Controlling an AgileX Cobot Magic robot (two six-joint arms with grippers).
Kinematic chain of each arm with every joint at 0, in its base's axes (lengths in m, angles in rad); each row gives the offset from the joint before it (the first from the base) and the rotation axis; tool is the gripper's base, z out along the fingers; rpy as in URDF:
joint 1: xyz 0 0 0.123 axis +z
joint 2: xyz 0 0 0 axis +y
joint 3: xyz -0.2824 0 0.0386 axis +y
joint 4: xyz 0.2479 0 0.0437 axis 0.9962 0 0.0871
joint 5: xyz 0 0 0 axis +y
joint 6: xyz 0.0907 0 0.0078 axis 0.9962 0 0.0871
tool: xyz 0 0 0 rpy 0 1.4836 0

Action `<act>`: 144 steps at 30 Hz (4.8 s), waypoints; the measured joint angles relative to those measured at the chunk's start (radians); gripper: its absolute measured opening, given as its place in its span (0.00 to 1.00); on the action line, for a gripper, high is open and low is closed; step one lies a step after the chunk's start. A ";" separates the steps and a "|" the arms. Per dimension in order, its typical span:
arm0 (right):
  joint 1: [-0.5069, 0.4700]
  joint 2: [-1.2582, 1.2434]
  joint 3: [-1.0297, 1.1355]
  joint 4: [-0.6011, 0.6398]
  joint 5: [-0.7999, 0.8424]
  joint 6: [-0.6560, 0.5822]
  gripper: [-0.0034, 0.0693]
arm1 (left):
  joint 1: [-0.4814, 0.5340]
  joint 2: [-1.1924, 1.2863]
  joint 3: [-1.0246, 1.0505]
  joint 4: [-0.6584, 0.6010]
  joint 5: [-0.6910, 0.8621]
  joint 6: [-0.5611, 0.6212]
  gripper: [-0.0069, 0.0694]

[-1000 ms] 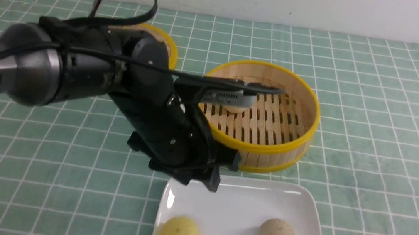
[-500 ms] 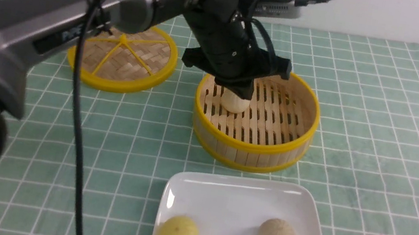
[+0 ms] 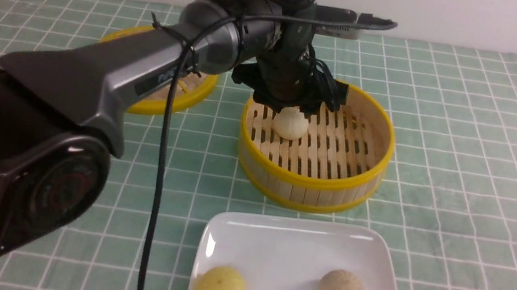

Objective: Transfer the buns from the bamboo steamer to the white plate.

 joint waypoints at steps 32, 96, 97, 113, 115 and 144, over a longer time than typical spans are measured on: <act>0.000 -0.001 0.000 0.001 0.000 0.003 0.20 | -0.251 -0.412 0.563 -0.112 0.275 0.105 0.13; 0.001 -0.359 0.159 0.191 -0.327 0.030 0.06 | -0.258 -0.410 0.448 0.087 0.253 -0.080 0.09; -0.003 -0.362 0.186 0.191 -0.331 0.030 0.06 | -0.258 -0.410 0.448 0.093 0.253 -0.080 0.09; -0.497 -0.417 0.482 0.111 -0.348 0.030 0.08 | -0.258 -0.616 0.448 0.170 0.273 -0.046 0.10; -0.539 -0.417 0.485 0.096 -0.362 0.030 0.08 | -0.258 -0.670 0.448 0.184 0.293 -0.023 0.10; -0.578 -0.417 0.489 0.090 -0.376 0.030 0.12 | -0.258 -1.832 1.548 0.369 -0.449 -0.373 0.10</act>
